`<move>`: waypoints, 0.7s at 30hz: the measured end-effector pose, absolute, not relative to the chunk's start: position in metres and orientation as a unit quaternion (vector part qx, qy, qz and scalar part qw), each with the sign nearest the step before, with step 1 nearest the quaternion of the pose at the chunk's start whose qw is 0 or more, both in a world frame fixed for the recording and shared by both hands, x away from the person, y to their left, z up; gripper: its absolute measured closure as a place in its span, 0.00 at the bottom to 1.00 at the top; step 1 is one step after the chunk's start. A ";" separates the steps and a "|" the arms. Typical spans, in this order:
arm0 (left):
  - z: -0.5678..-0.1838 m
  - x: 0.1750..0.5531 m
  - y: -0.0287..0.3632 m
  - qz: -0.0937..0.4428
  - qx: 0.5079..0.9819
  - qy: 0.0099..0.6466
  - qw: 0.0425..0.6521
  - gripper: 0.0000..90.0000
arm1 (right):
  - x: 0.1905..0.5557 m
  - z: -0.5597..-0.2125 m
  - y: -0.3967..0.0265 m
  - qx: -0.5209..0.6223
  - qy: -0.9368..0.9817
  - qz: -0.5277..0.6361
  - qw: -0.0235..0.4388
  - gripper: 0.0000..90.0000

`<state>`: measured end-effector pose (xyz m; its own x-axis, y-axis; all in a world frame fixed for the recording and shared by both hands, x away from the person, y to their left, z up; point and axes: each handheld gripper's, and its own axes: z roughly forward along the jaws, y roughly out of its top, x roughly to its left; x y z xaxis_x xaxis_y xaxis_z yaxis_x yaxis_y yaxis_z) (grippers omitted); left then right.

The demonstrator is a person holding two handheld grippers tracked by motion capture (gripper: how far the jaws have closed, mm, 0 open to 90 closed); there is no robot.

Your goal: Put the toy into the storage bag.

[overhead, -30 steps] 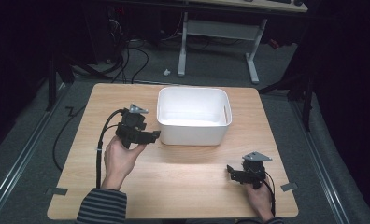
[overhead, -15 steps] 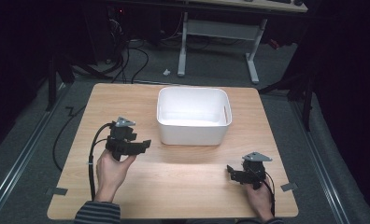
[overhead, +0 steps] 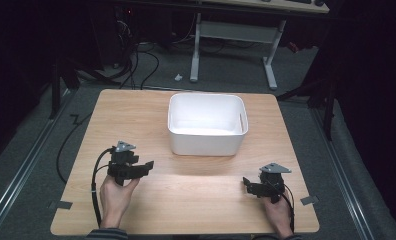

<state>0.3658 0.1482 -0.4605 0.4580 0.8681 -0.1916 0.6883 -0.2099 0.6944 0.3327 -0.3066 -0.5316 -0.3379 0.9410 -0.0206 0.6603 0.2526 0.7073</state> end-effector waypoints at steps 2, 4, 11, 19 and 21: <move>-0.476 0.364 0.152 0.114 0.765 0.515 0.370 0.42 | 0.333 -0.532 -0.307 0.527 0.759 0.307 0.229 0.18; -0.489 0.362 0.156 0.104 0.762 0.522 0.368 0.42 | 0.333 -0.532 -0.307 0.528 0.758 0.307 0.228 0.18; -0.517 0.358 0.161 0.127 0.751 0.536 0.363 0.43 | 0.333 -0.531 -0.306 0.530 0.757 0.307 0.228 0.18; -0.531 0.357 0.156 0.160 0.743 0.532 0.373 0.37 | 0.334 -0.531 -0.306 0.532 0.755 0.308 0.228 0.18; -0.532 0.357 0.155 0.166 0.744 0.529 0.373 0.34 | 0.334 -0.531 -0.306 0.533 0.755 0.307 0.228 0.18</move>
<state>0.3571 0.1552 -0.5316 0.3852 0.9111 -0.1467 0.6630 -0.1627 0.7307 0.3337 -0.3055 -0.5314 -0.3282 0.9445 -0.0161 0.6647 0.2430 0.7065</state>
